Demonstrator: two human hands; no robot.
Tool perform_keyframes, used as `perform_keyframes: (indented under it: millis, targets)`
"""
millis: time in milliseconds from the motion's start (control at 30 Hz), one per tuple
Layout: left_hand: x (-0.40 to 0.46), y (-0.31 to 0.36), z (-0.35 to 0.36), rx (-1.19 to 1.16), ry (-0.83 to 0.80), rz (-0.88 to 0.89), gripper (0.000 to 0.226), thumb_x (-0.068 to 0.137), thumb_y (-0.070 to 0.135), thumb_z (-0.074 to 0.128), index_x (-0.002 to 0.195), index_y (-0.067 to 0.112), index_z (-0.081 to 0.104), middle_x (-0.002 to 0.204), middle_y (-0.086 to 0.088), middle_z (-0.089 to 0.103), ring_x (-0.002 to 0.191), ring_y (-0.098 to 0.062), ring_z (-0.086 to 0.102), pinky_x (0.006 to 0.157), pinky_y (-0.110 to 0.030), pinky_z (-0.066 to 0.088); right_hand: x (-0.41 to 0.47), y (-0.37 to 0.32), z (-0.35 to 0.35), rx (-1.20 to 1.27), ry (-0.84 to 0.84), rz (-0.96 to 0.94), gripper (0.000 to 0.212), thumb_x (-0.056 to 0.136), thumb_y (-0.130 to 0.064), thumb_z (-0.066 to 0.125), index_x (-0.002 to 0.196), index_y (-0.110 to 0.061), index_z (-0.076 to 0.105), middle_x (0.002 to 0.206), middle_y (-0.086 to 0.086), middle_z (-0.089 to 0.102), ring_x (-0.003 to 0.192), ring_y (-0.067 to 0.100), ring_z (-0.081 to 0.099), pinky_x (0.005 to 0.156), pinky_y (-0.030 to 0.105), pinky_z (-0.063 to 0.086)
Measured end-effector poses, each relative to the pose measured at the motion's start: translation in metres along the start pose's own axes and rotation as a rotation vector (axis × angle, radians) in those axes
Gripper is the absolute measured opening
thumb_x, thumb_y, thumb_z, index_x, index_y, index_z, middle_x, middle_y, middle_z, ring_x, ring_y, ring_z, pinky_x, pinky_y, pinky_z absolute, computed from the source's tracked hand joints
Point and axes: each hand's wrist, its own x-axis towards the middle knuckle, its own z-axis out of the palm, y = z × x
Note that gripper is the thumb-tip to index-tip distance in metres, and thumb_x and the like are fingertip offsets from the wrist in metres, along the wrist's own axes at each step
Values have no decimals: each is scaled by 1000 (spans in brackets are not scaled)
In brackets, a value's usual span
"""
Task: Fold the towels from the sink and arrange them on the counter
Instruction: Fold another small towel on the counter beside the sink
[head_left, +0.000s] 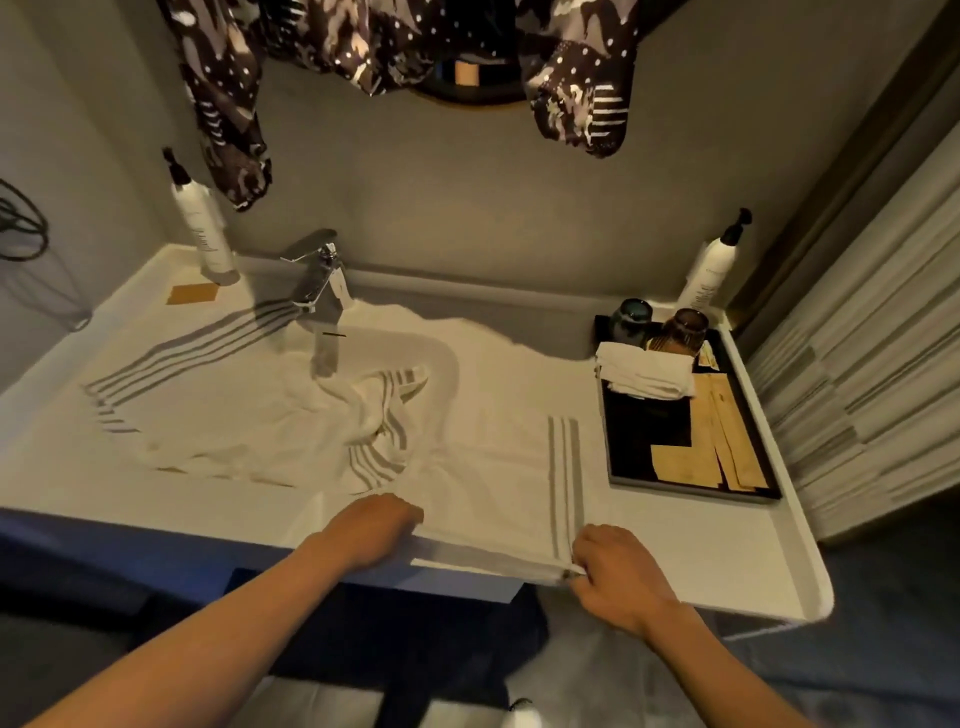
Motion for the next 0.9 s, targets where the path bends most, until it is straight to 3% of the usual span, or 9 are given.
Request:
perform_keyframes:
  millis: [100,167,233,300,400,533,633,733,900]
  targets:
    - [-10,-4,3,-58,-98,18,9,84,18,49,81,16,57,89,-4,63,84,-23,59,72,-35,46,-12,-7,1,-27,-94,0,30,76,-45,40,77,-21,58,91,0,58,85,20,53,66,29,31]
    - [-13,-10,1,-189,-101,13,8,78,14,49,71,16,53,79,-4,62,80,-25,60,68,-33,45,-14,-16,-7,32,-160,72,21,81,-42,46,71,-25,50,83,-3,56,78,16,51,59,29,32]
    - [-11,-13,-7,-451,20,-78,16,76,6,49,68,17,56,69,3,58,72,-16,59,62,-21,40,-12,-21,-19,297,-137,227,23,85,-31,56,65,-23,50,70,-5,58,67,13,53,57,28,38]
    - [-6,-15,-18,-689,204,-207,21,83,2,51,72,16,64,69,8,61,69,-9,58,60,-16,41,-4,-16,-29,563,62,379,21,86,-18,62,65,-15,60,66,-2,66,64,9,60,60,28,48]
    - [6,-20,-28,-852,292,-326,19,86,4,52,94,10,67,84,-2,67,80,-19,63,67,-27,47,10,-12,-46,807,327,528,14,86,-12,67,72,-12,71,72,3,70,69,15,64,59,27,49]
    - [32,-25,-31,-868,364,-426,32,94,12,56,125,7,61,123,-12,65,111,-30,60,94,-36,46,35,-4,-58,1050,487,653,13,84,-21,75,90,-12,68,84,0,68,77,13,62,63,25,51]
    - [52,-27,-28,-779,411,-471,30,97,17,56,124,7,61,119,-14,66,110,-33,60,86,-31,41,62,7,-51,1046,575,652,20,83,-21,77,94,-5,71,89,8,72,80,20,66,62,23,48]
    - [75,-37,-23,-711,456,-484,18,96,20,58,108,11,67,101,-12,71,98,-33,63,77,-30,39,97,25,-37,929,546,606,19,86,-24,72,90,-6,70,91,9,71,86,26,66,60,23,42]
    - [117,-42,-16,-732,549,-546,21,95,22,60,108,7,68,100,-13,71,91,-29,63,75,-28,38,135,43,-24,737,523,582,30,92,-34,64,110,-11,61,109,7,68,101,26,63,80,35,51]
